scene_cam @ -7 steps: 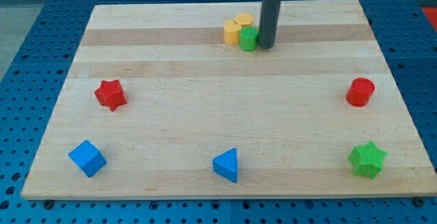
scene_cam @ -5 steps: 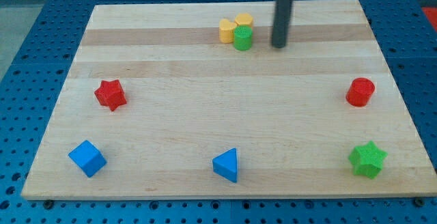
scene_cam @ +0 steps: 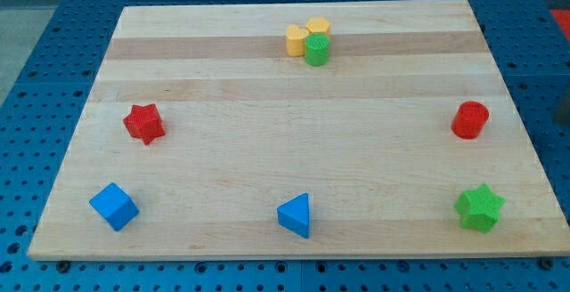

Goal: Move green star slightly left and up

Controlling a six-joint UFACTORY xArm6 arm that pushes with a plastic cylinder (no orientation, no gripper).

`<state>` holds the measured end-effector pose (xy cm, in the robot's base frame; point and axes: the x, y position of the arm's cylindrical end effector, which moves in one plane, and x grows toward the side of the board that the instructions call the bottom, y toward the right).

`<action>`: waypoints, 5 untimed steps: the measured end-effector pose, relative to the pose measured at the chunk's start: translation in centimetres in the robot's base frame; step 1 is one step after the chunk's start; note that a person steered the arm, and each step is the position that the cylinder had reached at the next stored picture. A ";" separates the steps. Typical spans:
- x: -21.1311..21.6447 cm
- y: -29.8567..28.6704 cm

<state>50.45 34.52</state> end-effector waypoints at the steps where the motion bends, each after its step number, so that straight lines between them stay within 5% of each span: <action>1: 9.4 -0.4; 5: 8.2 -8.1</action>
<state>58.70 26.46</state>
